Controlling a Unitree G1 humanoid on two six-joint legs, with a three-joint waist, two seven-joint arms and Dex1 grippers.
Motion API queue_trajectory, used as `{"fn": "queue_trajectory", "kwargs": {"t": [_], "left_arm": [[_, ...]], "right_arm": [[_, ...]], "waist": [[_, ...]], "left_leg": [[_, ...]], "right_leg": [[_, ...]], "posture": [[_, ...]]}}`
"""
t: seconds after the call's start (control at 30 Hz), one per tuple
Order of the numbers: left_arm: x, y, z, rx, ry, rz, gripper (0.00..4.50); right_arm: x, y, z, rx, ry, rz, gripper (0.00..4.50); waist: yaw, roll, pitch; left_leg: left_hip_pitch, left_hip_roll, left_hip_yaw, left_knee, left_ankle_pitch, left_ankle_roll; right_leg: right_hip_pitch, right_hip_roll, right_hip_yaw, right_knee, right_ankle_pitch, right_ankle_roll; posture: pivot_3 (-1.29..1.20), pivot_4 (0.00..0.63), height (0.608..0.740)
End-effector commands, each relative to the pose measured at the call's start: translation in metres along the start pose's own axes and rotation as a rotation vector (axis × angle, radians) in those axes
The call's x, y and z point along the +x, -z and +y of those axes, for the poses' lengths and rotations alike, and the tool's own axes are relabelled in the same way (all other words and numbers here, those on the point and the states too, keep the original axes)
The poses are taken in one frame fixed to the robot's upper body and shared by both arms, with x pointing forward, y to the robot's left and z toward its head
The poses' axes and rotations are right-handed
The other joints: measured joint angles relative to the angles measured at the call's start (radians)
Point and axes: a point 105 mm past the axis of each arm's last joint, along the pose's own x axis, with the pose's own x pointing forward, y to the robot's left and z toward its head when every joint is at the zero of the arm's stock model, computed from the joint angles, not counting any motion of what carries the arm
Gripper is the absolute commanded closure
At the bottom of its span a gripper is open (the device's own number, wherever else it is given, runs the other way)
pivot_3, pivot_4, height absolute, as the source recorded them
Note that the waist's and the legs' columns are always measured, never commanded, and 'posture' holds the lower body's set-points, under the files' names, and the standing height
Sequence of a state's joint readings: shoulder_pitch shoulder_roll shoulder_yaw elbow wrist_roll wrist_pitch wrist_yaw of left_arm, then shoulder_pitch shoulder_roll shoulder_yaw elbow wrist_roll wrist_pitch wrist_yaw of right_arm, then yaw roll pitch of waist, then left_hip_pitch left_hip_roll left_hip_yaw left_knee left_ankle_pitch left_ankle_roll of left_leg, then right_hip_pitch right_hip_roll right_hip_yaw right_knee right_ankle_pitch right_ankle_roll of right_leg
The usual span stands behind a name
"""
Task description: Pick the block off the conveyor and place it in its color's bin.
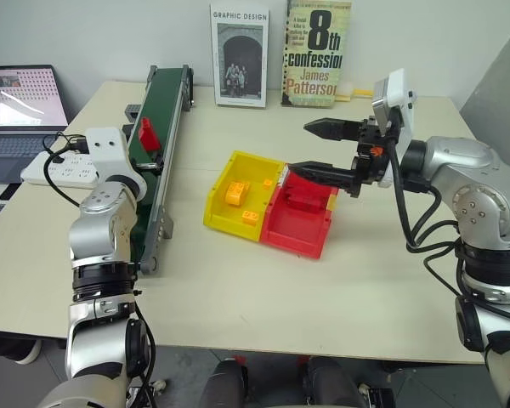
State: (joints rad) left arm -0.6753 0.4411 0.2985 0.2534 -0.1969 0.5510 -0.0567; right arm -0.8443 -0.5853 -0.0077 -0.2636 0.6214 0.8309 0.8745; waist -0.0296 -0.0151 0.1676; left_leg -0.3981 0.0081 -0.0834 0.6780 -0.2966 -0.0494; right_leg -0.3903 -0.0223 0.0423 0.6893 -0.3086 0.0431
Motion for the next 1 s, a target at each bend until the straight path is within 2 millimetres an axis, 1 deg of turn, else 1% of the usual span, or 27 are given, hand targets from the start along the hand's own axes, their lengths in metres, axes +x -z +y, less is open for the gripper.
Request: {"fn": "queue_trajectory", "kwargs": {"t": [0.03, 0.2, 0.27, 0.3, 0.43, 0.47, 0.5, 0.6, 0.77, 0.8, 0.87, 0.9, 1.0], "left_arm": [[0.002, -0.016, 0.0, -0.001, -0.008, -0.061, 0.0], [0.005, -0.011, 0.0, -0.019, -0.019, -0.045, 0.0], [0.003, -0.011, 0.001, -0.043, -0.025, -0.059, 0.36], [0.003, -0.011, 0.002, -0.05, -0.026, -0.056, 0.47], [-0.001, -0.009, 0.002, -0.061, -0.025, -0.051, 1.33], [-0.002, -0.01, 0.003, -0.069, -0.029, -0.05, 1.5], [-0.003, -0.01, 0.004, -0.076, -0.033, -0.048, 1.57], [-0.007, -0.012, 0.007, -0.08, -0.051, -0.051, 2.12], [-0.013, -0.016, 0.005, -0.08, -0.05, -0.052, 3.01], [-0.013, -0.019, 0.005, -0.078, -0.046, -0.055, 3.01], [-0.01, -0.028, 0.0, -0.066, -0.023, -0.073, 3.01], [-0.008, -0.035, -0.005, -0.046, 0.009, -0.088, 3.01], [-0.004, -0.058, -0.042, 0.001, 0.201, -0.125, 3.01]], "right_arm": [[-0.006, -0.009, 0.003, -0.038, 0.006, -0.014, 0.0], [-0.008, -0.009, 0.004, -0.028, 0.0, -0.007, 0.0], [-0.008, -0.008, 0.005, -0.026, -0.001, -0.005, 0.0], [-0.008, -0.009, 0.004, -0.025, -0.001, -0.005, 0.0], [-0.008, -0.009, 0.004, -0.025, -0.001, -0.007, 0.0], [-0.008, -0.009, 0.004, -0.024, -0.001, -0.008, 0.0], [-0.008, -0.009, 0.005, -0.023, -0.001, -0.008, 0.0], [-0.008, -0.008, 0.005, -0.022, 0.0, -0.008, 0.0], [-0.01, -0.007, 0.004, -0.017, 0.018, -0.007, 0.0], [-0.011, -0.006, 0.003, -0.018, 0.026, -0.004, 0.0], [-0.014, -0.005, 0.001, -0.023, 0.048, 0.006, 0.0], [-0.016, -0.003, 0.0, -0.03, 0.062, 0.02, 0.0], [-0.025, 0.008, -0.003, -0.106, 0.116, 0.13, 0.0]], "waist": [[0.0, 0.0, 0.0], [0.0, 0.0, 0.0], [0.0, 0.0, 0.0], [0.0, 0.0, 0.0], [0.0, 0.0, 0.0], [0.0, 0.0, 0.0], [0.0, 0.0, 0.0], [0.0, 0.0, 0.0], [0.0, 0.0, 0.0], [0.0, 0.0, 0.0], [0.001, 0.0, 0.0], [0.001, 0.0, 0.0], [0.01, 0.0, 0.0]], "left_leg": [[0.0, 0.0, 0.0, 0.0, 0.0, 0.0], [0.0, 0.0, 0.0, 0.0, 0.0, 0.0], [0.0, 0.0, 0.0, 0.0, 0.0, 0.0], [0.0, 0.0, 0.0, 0.0, 0.0, 0.0], [0.0, 0.0, 0.0, 0.0, 0.0, 0.0], [0.0, 0.0, 0.0, 0.0, 0.0, 0.0], [0.0, 0.0, 0.0, 0.0, 0.0, 0.0], [0.0, 0.0, 0.0, 0.0, 0.0, 0.0], [0.0, 0.0, 0.0, 0.0, 0.0, 0.0], [0.0, 0.0, 0.0, 0.0, 0.0, 0.0], [0.0, 0.0, 0.0, 0.0, 0.0, 0.0], [0.0, 0.0, 0.0, 0.0, 0.0, 0.0], [-0.001, -0.001, -0.001, 0.001, 0.0, 0.0]], "right_leg": [[0.0, 0.0, 0.0, 0.0, 0.0, 0.0], [0.0, 0.0, 0.0, 0.0, 0.0, 0.0], [0.0, 0.0, 0.0, 0.0, 0.0, 0.0], [0.0, 0.0, 0.0, 0.0, 0.0, 0.0], [0.0, 0.0, 0.0, 0.0, 0.0, 0.0], [0.0, 0.0, 0.0, 0.0, 0.0, 0.0], [0.0, 0.0, 0.0, 0.0, 0.0, 0.0], [0.0, 0.0, 0.0, 0.0, 0.0, 0.0], [0.0, 0.0, 0.0, 0.0, 0.0, 0.0], [0.0, 0.0, 0.0, 0.0, 0.0, 0.0], [0.0, 0.0, 0.0, 0.0, 0.0, 0.0], [0.0, 0.0, 0.0, 0.0, 0.0, 0.0], [0.0, 0.0, -0.002, 0.0, 0.0, 0.0]], "posture": [[0.0, 0.15, 0.74], [0.0, 0.15, 0.74], [0.0, 0.15, 0.74], [0.0, 0.15, 0.74], [0.0, 0.15, 0.74], [0.0, 0.15, 0.74], [0.0, 0.15, 0.74], [0.0, 0.15, 0.74], [0.0, 0.15, 0.74], [0.0, 0.15, 0.74], [0.0, 0.15, 0.74], [0.0, 0.15, 0.74], [0.0, 0.15, 0.74]]}}
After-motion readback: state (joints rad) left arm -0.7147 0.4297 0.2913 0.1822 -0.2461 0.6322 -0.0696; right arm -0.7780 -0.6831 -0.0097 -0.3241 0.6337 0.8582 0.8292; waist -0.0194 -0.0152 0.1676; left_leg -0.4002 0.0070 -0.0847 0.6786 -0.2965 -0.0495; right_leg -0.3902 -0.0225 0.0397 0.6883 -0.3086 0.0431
